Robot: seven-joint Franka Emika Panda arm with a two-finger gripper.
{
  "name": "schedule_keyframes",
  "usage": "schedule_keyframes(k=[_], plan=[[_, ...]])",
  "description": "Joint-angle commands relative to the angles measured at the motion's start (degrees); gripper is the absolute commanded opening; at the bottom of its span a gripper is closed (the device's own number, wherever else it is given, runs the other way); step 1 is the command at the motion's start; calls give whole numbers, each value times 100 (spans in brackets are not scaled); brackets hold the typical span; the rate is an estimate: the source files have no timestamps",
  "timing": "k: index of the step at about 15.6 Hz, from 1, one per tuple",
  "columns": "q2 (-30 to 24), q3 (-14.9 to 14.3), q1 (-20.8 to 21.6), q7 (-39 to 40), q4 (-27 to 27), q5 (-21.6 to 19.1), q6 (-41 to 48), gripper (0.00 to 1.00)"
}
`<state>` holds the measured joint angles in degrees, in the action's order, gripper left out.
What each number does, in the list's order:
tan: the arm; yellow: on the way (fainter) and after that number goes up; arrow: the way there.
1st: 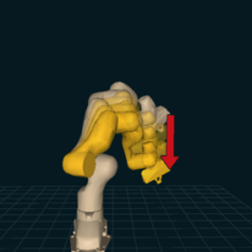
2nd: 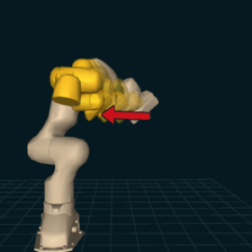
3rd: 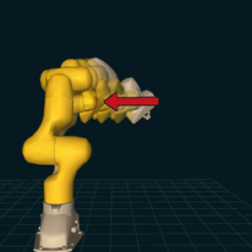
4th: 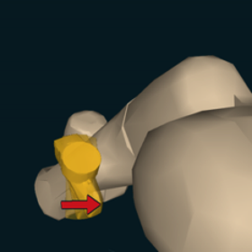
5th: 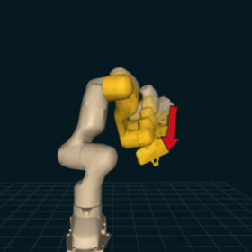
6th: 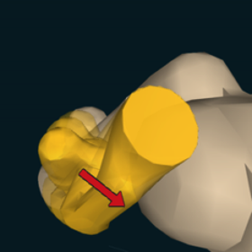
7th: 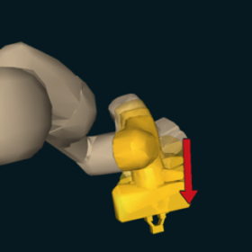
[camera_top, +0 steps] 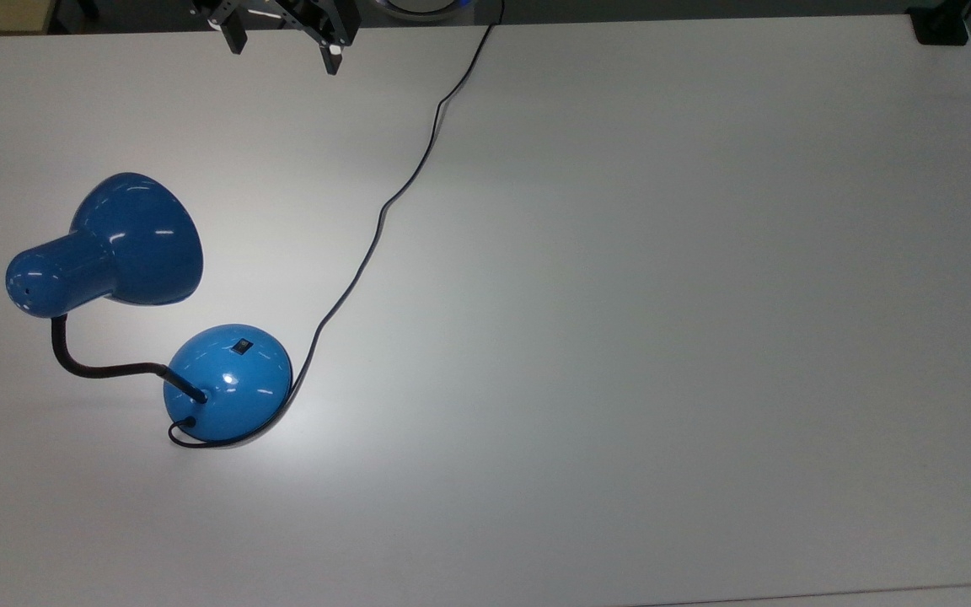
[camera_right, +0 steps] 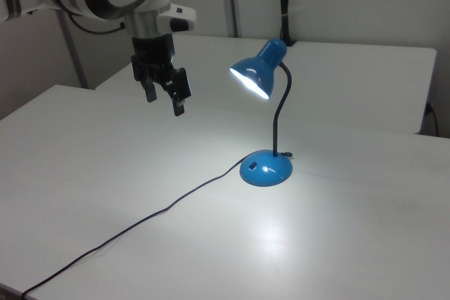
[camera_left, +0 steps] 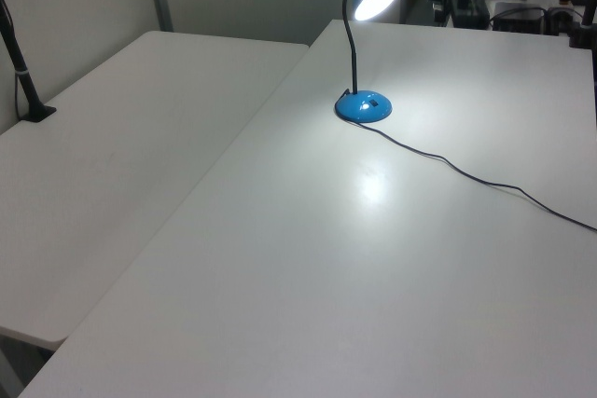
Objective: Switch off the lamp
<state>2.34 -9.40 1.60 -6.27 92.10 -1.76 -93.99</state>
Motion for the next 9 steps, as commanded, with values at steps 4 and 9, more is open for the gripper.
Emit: schedule_keyframes(k=[4,9], plan=[[21,-185,16,152,-52,-114,91,100],[38,-290,16,152,-69,-123,91,100]])
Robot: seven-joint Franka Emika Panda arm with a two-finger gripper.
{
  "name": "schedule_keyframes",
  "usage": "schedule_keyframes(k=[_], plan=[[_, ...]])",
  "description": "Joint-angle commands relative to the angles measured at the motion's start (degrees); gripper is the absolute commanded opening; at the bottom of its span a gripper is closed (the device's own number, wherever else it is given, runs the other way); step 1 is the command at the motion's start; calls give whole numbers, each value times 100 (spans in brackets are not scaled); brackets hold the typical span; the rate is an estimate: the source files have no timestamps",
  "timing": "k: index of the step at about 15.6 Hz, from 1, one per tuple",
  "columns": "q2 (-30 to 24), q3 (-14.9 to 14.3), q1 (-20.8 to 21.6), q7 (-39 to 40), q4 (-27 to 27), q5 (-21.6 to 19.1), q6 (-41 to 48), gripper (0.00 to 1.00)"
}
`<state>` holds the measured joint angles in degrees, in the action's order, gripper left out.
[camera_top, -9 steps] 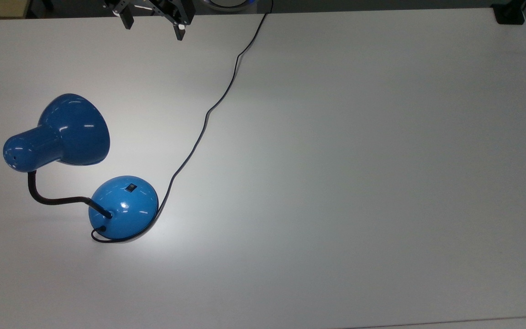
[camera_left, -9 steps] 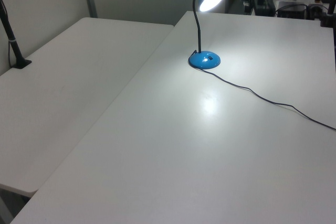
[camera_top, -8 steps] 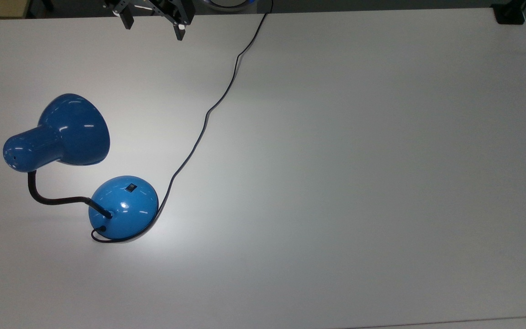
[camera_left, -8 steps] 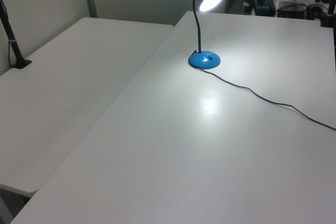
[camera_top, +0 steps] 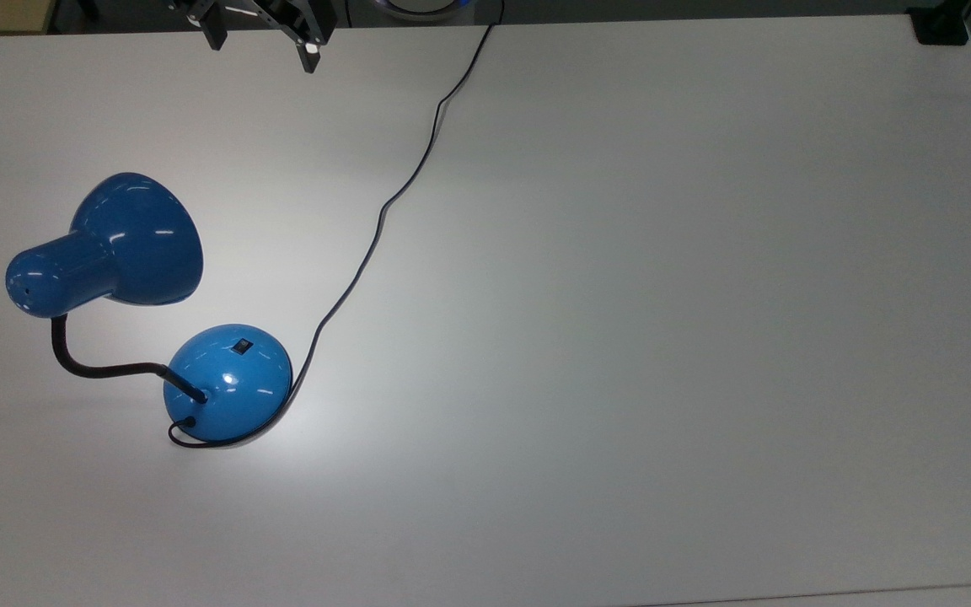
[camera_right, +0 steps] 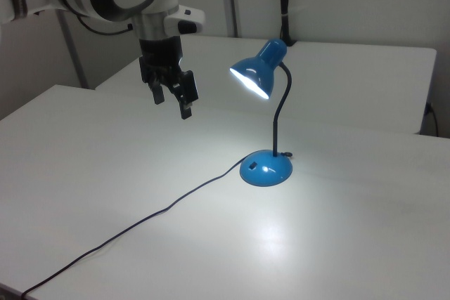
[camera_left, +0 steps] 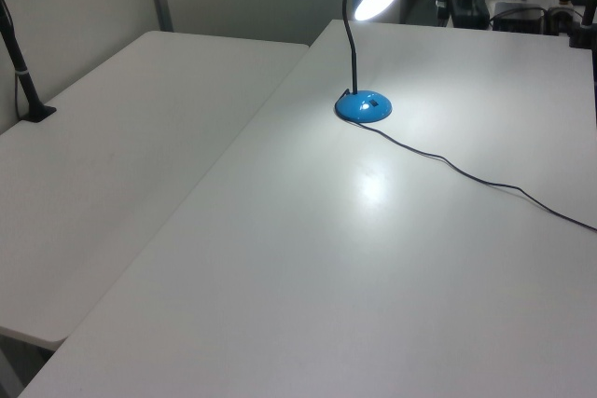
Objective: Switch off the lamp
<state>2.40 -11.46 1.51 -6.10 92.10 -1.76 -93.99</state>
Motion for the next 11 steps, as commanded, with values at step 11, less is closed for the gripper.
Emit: schedule_keyframes(k=[11], plan=[[23,-155,-89,144,-25,-721,-120,100]])
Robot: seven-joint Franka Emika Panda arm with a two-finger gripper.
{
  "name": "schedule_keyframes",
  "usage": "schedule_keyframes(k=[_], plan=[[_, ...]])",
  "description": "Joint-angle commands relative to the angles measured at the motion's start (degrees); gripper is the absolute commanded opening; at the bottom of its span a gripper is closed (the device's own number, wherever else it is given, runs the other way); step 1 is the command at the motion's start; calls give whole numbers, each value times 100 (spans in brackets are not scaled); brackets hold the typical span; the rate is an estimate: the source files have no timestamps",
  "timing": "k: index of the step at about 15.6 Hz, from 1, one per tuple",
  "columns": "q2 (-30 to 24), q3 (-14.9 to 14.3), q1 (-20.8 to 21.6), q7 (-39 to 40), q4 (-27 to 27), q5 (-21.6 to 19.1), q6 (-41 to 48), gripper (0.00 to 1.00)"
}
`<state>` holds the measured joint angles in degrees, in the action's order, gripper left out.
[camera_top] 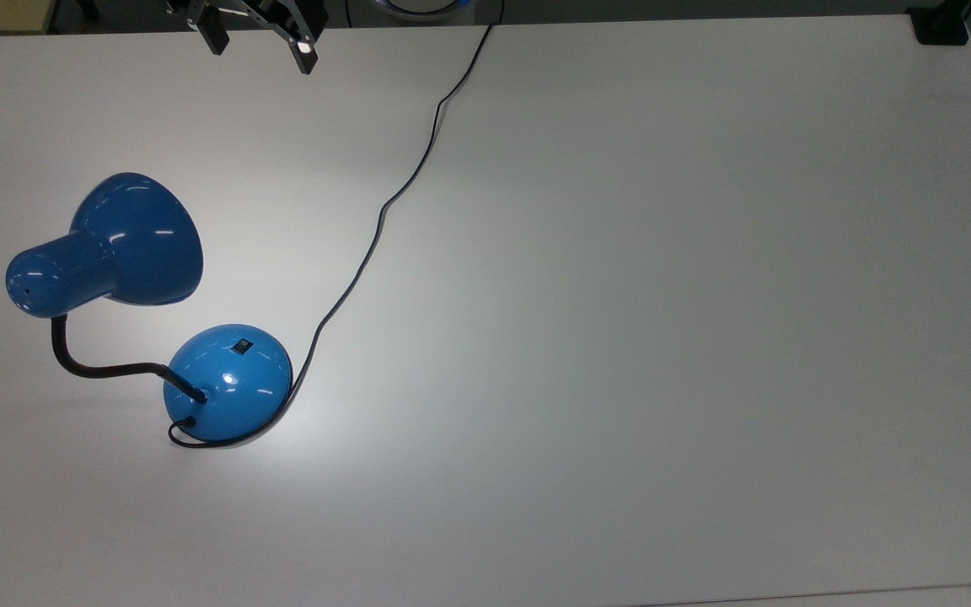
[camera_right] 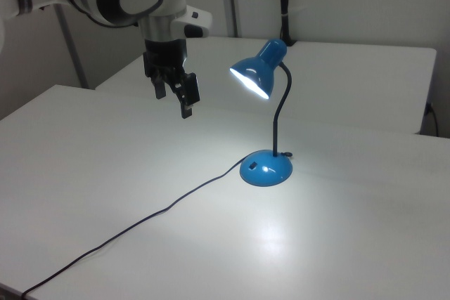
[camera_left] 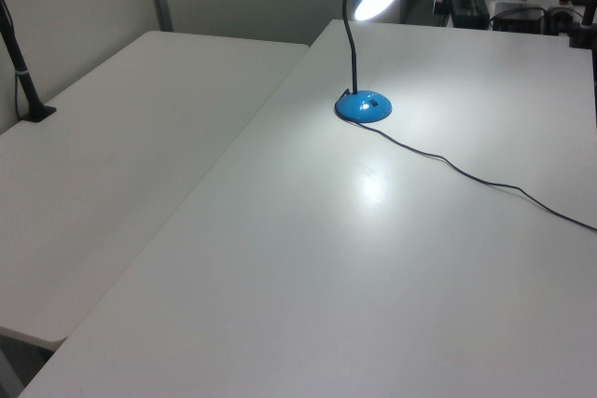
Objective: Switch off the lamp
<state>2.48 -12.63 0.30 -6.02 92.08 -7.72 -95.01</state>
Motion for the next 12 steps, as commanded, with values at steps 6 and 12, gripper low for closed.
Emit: schedule_keyframes(k=[6,12], plan=[[24,15,75,329,37,-80,27,30],[68,243,111,497,424,-71,-113,9]])
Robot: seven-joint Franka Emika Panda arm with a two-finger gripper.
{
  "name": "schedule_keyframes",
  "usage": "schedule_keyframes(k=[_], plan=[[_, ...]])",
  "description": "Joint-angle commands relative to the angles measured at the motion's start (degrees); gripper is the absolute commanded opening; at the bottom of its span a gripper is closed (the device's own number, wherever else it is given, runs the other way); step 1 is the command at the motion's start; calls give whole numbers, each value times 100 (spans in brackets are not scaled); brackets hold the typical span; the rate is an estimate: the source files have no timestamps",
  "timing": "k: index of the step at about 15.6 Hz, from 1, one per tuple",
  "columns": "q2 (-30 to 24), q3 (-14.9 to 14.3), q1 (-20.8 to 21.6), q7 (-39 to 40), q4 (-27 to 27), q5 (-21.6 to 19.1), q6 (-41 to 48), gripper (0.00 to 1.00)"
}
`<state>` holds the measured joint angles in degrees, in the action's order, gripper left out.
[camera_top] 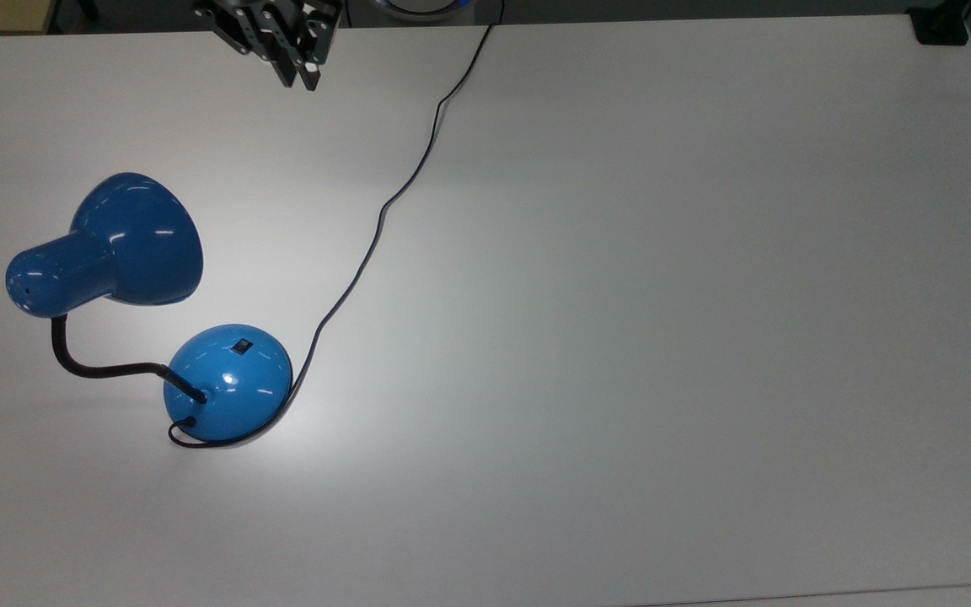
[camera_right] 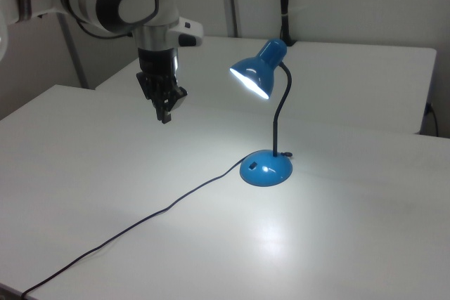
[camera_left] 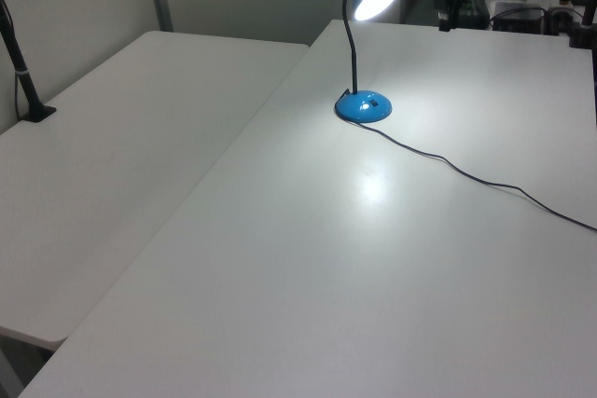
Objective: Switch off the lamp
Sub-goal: 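Move the gripper down toward the switch on the blue lamp base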
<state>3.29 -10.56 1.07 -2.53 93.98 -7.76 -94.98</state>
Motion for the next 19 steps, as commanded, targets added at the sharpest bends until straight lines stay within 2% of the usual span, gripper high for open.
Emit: schedule_keyframes(k=[1,3,4,9,13,19], plan=[[22,37,34,156,296,-67,-291,6],[40,37,25,156,515,-67,-721,1],[31,37,25,156,794,-67,-1097,0],[40,28,16,156,1578,-15,-2426,0],[180,28,25,112,2299,231,-3770,0],[865,28,-71,42,2291,232,-5028,0]])
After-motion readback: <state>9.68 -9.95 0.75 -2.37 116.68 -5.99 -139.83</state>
